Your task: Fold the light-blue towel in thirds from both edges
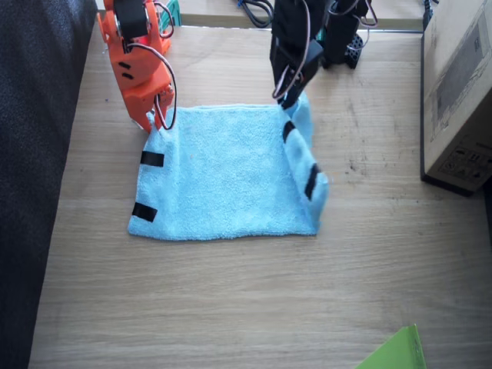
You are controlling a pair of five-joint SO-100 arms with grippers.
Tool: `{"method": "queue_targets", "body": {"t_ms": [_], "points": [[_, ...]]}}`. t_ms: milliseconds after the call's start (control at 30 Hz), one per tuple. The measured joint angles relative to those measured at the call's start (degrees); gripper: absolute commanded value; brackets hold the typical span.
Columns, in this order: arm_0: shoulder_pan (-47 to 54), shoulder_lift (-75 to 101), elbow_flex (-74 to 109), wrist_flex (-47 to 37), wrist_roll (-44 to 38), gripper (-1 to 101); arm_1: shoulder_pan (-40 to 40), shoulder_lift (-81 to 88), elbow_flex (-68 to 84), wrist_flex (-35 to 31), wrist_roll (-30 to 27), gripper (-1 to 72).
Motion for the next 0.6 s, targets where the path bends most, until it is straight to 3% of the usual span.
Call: {"method": "queue_targets", "body": {"t_ms": [600], "points": [[-5.3, -20.4, -27.8, 9.8, 1.0, 0, 0.5, -0.4, -0.9, 0.4, 0.0, 0.1]]}}
